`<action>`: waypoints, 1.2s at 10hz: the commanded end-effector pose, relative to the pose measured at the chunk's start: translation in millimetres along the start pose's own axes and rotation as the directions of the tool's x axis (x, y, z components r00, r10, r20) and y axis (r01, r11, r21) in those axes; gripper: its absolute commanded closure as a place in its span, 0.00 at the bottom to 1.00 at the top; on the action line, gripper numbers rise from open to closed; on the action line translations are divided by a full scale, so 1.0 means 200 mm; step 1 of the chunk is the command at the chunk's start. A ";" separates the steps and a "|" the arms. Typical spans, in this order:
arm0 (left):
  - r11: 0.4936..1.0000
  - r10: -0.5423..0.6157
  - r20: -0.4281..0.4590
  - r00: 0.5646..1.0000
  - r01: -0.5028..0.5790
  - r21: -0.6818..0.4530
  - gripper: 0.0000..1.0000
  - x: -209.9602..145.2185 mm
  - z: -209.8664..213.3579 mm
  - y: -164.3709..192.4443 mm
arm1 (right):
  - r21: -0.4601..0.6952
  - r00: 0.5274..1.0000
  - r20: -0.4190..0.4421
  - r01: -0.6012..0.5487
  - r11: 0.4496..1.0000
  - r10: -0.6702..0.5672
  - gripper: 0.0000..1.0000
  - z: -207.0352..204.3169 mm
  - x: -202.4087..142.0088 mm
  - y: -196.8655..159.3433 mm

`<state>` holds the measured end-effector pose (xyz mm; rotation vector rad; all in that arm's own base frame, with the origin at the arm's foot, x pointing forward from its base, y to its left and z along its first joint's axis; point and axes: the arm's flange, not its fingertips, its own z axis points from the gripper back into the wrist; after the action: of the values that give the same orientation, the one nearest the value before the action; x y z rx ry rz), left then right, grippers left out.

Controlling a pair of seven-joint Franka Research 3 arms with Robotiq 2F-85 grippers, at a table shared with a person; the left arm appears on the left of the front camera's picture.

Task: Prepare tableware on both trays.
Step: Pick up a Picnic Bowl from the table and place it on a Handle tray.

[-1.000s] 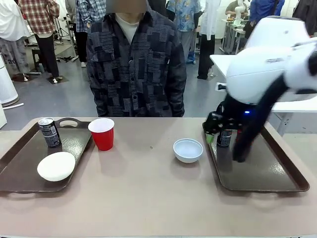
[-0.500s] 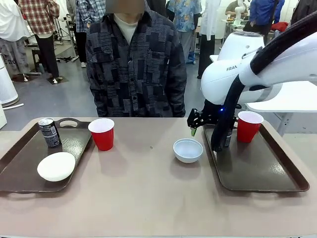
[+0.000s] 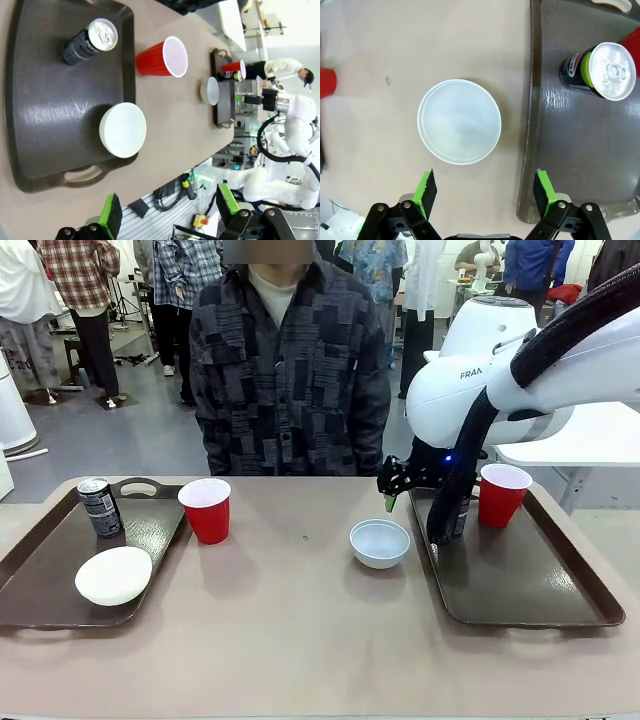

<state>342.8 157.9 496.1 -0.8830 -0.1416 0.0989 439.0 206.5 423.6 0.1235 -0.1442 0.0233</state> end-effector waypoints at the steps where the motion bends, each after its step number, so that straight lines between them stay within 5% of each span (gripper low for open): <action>1: 1.000 -0.015 0.007 1.000 0.015 -0.022 0.00 0.00 0.01 0.00 | -0.031 1.000 0.019 0.008 0.999 -0.008 0.00 -0.16 0.10 0.04; 6: 1.000 -0.015 0.007 1.000 0.015 -0.022 0.00 0.00 0.01 0.00 | -0.081 0.997 -0.056 -0.058 0.995 0.053 0.00 -0.44 0.19 0.08; 7: 1.000 -0.015 0.007 1.000 0.015 -0.022 0.00 0.00 0.01 0.00 | -0.083 0.994 -0.079 -0.077 0.994 0.070 0.19 -0.47 0.20 0.09; 8: 1.000 -0.015 0.007 1.000 0.015 -0.022 0.00 0.00 0.01 0.00 | -0.086 0.993 -0.088 -0.083 0.993 0.075 0.19 -0.49 0.20 0.09; 9: 1.000 -0.015 0.007 1.000 0.015 -0.022 0.00 0.00 0.01 0.00 | -0.086 0.993 -0.093 -0.080 0.993 0.072 0.39 -0.50 0.20 0.09; 10: 1.000 -0.015 0.007 1.000 0.015 -0.022 0.00 0.00 0.01 0.00 | -0.089 0.993 -0.100 -0.075 0.993 0.066 0.25 -0.51 0.21 0.08; 11: 1.000 -0.015 0.007 1.000 0.015 -0.022 0.00 0.00 0.01 0.00 | -0.091 0.992 -0.105 -0.075 0.993 0.065 0.58 -0.51 0.21 0.08; 12: 1.000 -0.015 0.007 1.000 0.015 -0.022 0.00 0.00 0.01 0.00 | -0.091 0.992 -0.104 -0.077 0.993 0.068 0.44 -0.51 0.20 0.08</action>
<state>342.8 157.9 496.1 -0.8830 -0.1417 0.0990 487.1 231.1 330.4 0.0484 -0.0483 0.0861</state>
